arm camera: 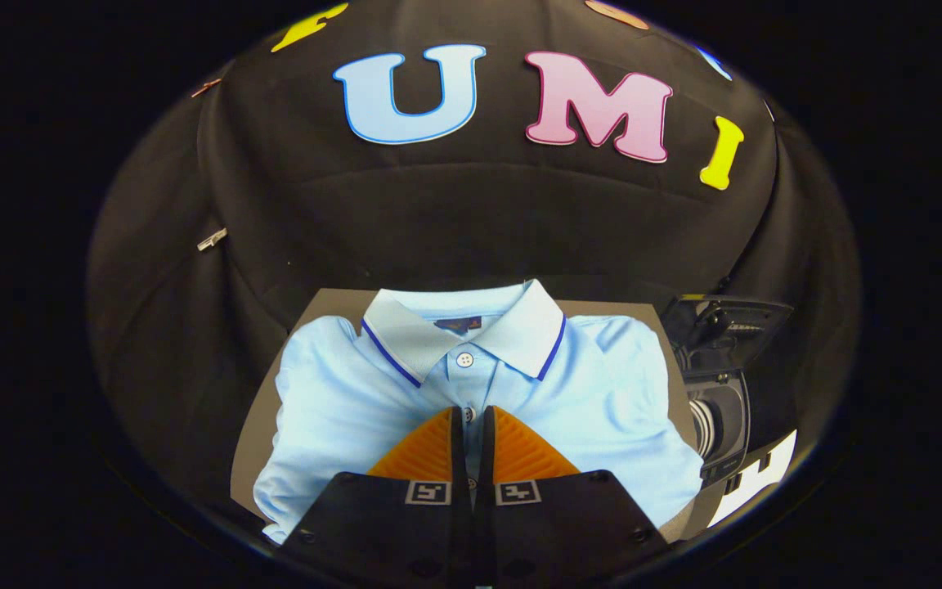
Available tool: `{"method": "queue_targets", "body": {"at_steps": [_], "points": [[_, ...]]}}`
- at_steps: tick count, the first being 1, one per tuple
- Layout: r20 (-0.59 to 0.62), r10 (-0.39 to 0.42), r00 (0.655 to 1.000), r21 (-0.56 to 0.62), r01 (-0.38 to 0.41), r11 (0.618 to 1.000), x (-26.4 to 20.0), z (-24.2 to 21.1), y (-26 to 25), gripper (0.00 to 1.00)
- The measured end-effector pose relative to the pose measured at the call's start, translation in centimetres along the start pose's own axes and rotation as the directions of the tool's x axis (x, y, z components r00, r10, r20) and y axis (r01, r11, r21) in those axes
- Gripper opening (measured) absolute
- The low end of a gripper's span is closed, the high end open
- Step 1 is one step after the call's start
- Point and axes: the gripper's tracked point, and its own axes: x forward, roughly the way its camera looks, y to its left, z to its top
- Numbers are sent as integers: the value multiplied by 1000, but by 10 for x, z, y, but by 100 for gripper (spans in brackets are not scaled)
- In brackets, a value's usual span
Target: Put the clothes into the washing machine and then close the washing machine lid.
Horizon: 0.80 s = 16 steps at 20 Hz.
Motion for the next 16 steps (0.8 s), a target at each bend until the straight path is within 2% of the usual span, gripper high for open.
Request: {"method": "queue_targets", "body": {"at_steps": [8,16], "points": [[171,-26,985,-44,34,998,-33,29,-1,5],[341,-51,939,-72,80,994,-77,43,3,5]]}}
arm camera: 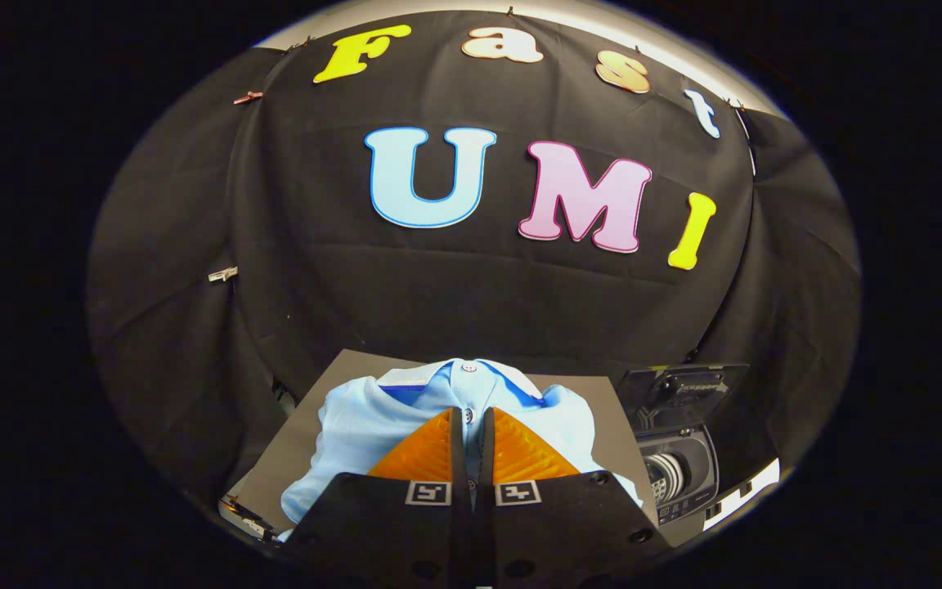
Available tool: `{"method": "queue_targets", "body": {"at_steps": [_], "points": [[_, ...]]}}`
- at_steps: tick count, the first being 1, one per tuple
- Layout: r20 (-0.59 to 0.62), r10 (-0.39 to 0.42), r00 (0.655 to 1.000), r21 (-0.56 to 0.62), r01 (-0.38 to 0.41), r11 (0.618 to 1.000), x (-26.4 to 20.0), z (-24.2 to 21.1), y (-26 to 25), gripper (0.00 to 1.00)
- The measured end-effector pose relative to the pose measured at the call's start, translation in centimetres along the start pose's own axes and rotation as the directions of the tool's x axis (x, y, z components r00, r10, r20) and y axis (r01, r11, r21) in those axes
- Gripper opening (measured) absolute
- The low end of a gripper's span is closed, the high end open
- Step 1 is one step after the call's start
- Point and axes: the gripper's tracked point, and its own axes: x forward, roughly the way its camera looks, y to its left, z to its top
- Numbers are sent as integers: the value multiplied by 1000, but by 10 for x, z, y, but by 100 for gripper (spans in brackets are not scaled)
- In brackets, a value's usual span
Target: Put the clothes into the washing machine and then close the washing machine lid.
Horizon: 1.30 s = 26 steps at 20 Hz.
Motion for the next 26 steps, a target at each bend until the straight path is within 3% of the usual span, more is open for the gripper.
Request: {"method": "queue_targets", "body": {"at_steps": [6,13,21,26], "points": [[61,-33,998,-3,33,999,-12,18,-11,5],[94,5,996,11,-6,1000,-18,33,-53,5],[125,60,990,53,-68,996,-13,47,-158,5],[118,34,992,59,-41,997,-7,44,-237,5]]}}
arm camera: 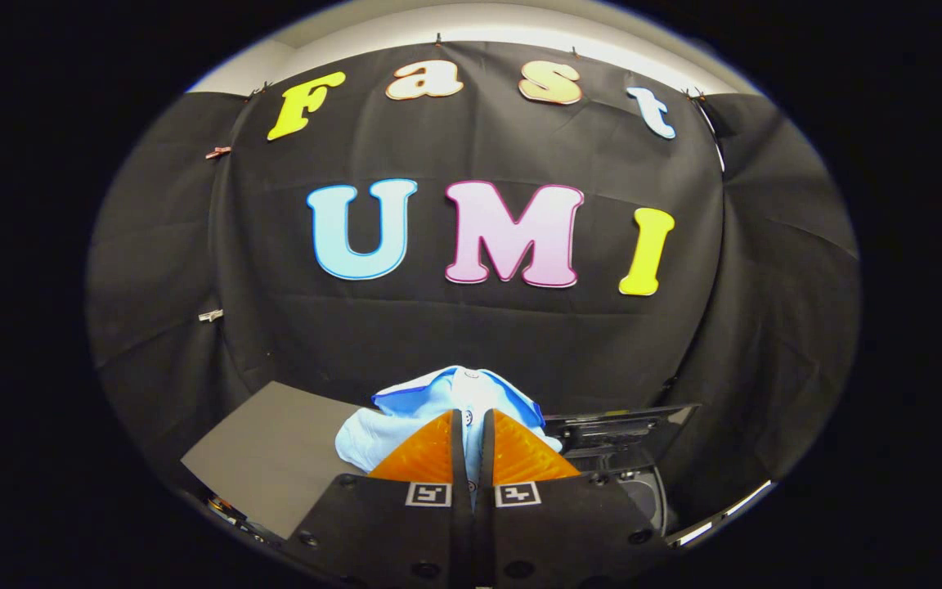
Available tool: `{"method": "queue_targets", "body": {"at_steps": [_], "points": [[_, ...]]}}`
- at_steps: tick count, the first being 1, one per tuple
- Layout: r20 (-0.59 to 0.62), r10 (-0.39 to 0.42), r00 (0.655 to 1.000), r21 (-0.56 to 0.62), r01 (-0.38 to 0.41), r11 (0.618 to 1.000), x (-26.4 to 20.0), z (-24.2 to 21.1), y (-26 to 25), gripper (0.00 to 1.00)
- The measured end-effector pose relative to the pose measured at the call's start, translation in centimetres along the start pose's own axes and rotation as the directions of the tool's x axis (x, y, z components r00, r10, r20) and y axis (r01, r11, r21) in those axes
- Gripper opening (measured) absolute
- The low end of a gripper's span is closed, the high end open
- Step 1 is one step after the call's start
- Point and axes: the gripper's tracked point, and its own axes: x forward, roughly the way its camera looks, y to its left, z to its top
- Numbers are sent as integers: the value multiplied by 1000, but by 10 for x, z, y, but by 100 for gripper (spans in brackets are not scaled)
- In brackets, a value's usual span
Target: Put the clothes into the washing machine and then close the washing machine lid.
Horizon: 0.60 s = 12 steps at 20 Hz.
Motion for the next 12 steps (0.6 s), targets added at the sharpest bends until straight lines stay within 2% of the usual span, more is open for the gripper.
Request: {"method": "queue_targets", "body": {"at_steps": [5,12], "points": [[-21,-52,998,7,52,999,11,-13,-68,5],[-75,-118,990,-27,116,993,30,-51,-124,5]]}}
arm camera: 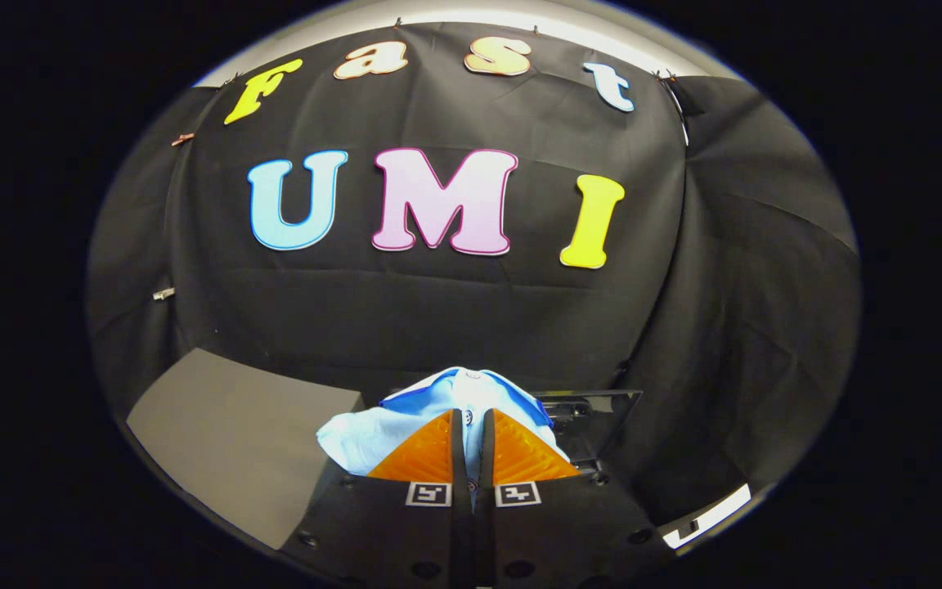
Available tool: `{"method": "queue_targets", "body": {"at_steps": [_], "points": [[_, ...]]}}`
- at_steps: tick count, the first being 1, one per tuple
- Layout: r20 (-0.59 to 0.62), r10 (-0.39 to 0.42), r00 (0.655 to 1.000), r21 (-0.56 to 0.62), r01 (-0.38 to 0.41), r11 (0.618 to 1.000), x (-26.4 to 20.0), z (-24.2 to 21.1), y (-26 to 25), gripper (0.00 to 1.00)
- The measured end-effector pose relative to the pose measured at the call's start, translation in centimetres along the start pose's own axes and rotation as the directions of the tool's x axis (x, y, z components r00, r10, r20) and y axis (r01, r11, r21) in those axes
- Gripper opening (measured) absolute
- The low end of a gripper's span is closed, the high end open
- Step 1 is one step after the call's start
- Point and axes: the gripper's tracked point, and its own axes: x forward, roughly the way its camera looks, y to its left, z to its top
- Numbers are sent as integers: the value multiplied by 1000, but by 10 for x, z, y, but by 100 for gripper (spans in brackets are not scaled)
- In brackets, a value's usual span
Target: Put the clothes into the washing machine and then close the washing machine lid.
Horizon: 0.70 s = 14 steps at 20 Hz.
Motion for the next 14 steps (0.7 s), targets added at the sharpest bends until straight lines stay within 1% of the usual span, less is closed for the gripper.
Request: {"method": "queue_targets", "body": {"at_steps": [3,8,14], "points": [[-30,-26,999,-28,25,999,13,-21,-15,5],[-93,-58,994,-8,57,998,39,-64,-34,5],[-189,-58,980,-42,51,998,66,-128,-41,5]]}}
